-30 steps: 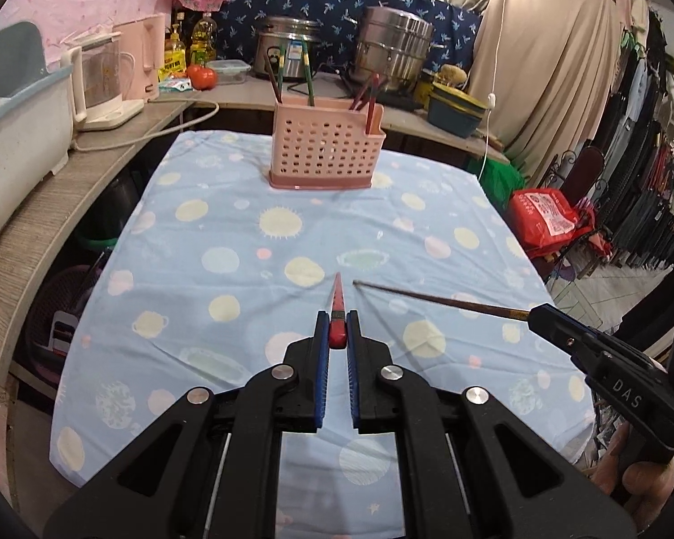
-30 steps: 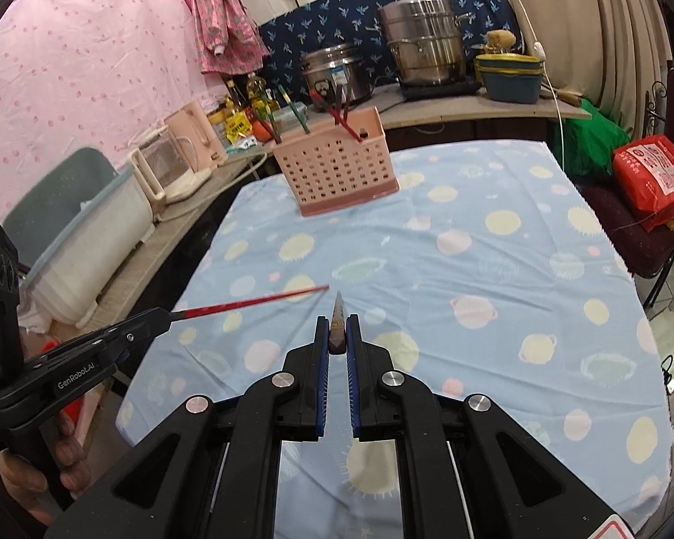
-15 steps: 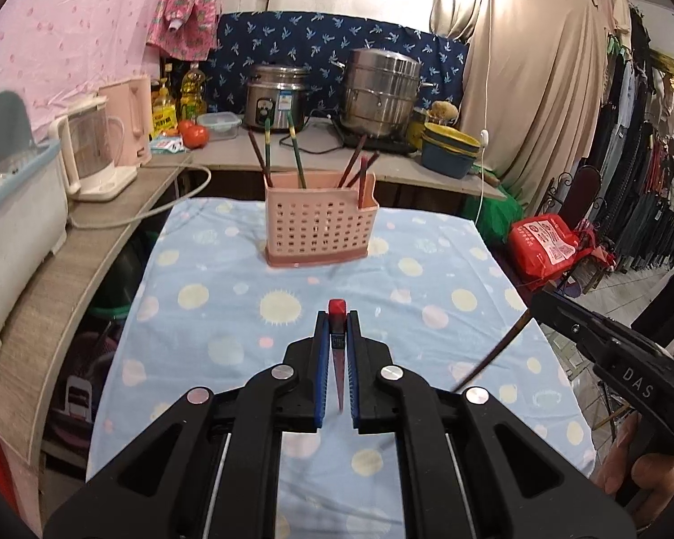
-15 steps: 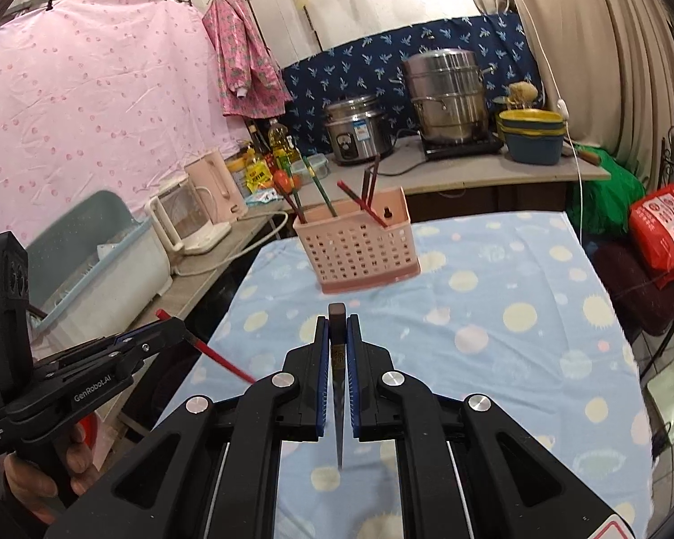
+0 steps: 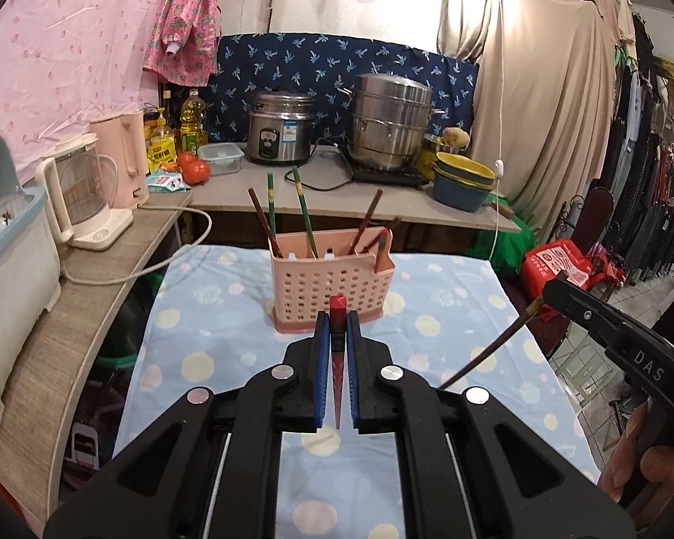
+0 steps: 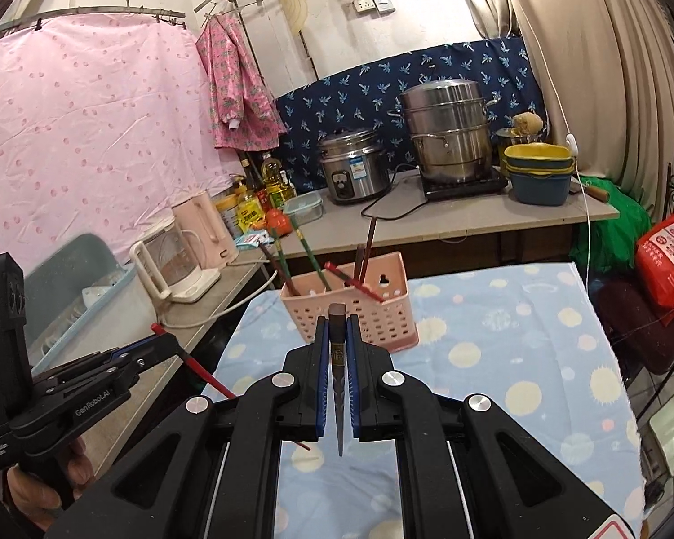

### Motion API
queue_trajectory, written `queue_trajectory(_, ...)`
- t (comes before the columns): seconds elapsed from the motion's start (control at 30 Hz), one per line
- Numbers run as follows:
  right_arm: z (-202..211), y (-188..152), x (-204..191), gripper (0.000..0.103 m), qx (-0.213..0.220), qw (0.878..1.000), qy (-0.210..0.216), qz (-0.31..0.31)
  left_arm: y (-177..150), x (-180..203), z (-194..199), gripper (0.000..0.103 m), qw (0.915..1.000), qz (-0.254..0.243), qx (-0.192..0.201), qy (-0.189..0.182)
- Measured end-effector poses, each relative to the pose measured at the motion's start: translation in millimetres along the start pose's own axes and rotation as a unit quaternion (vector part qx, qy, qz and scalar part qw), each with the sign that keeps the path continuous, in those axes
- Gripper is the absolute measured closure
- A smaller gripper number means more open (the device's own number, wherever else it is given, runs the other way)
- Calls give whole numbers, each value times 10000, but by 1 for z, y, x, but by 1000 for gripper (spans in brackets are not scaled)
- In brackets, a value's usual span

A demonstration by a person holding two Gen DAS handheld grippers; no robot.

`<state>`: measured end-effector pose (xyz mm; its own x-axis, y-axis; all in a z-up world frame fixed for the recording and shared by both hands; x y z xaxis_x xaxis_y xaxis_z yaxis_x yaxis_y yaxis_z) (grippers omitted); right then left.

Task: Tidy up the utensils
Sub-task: 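Lift and carry both chopsticks over the pink basket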

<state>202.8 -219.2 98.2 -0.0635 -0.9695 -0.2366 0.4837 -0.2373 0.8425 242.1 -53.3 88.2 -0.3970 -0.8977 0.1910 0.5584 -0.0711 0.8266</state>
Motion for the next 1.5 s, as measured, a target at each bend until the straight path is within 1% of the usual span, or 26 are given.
queue_trajectory(0.33,-39,67,7,96,361,9991,-197,132,72,-14,-20,96,9991,-60,397,101)
queue_trajectory(0.6,-69,130,11,96,732,9962,-396,255,133,-22,-35,96,9969,-101,751,203)
queue_trajectory(0.8,-99,164,16,96,839,9950,-483,249,171,-28,-50,96,9949,-175,946,299)
queue_trajectory(0.93,-121,175,20,96,817,9950,-530,213,185,-33,-67,96,9944,-191,979,342)
queue_trajectory(1.07,-145,175,18,96,740,9956,-537,216,190,-41,-85,96,9946,-140,969,358)
queue_trajectory(1.33,-190,154,20,96,399,9975,-535,246,178,-58,-121,96,9964,-33,742,413)
queue_trajectory(1.5,-210,139,21,96,212,9980,-540,247,166,-68,-140,96,9974,27,578,429)
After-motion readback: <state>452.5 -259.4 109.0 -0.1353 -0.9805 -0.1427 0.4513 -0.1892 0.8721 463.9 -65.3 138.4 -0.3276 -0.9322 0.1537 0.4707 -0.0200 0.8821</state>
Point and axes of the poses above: each gripper's, at about its wrist camera, not at the fingertips, and z roughly against the way its jaws point, x to its right, y to its top, the point moved 10 cm from there along -z, roughly the way its jaws point, and after that the axes turned 6 degrees about -y, right-handed, at the moved point
